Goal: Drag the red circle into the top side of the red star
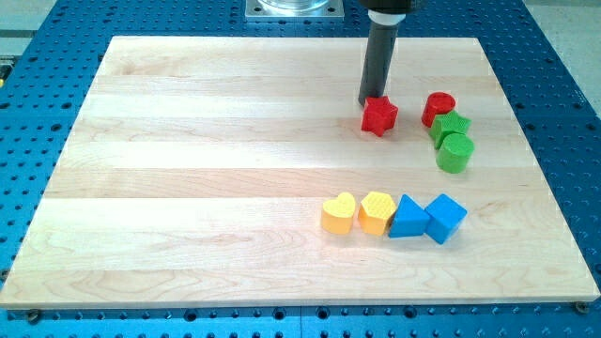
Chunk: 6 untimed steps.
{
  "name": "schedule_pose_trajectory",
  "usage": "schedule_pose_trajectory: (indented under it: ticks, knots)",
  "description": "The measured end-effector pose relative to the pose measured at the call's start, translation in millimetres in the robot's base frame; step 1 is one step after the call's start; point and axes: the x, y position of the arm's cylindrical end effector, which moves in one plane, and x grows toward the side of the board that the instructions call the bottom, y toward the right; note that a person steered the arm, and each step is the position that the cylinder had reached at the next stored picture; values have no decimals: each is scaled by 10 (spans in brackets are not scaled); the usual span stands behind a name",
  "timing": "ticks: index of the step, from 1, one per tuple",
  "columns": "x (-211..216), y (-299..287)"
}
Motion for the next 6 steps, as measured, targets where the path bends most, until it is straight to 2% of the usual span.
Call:
schedule_pose_trajectory:
  ticks: [1,2,3,5,6]
  knots:
    - [-137,614]
    - [171,1709]
    - [384,2028]
    - [522,1102]
    - [409,1078]
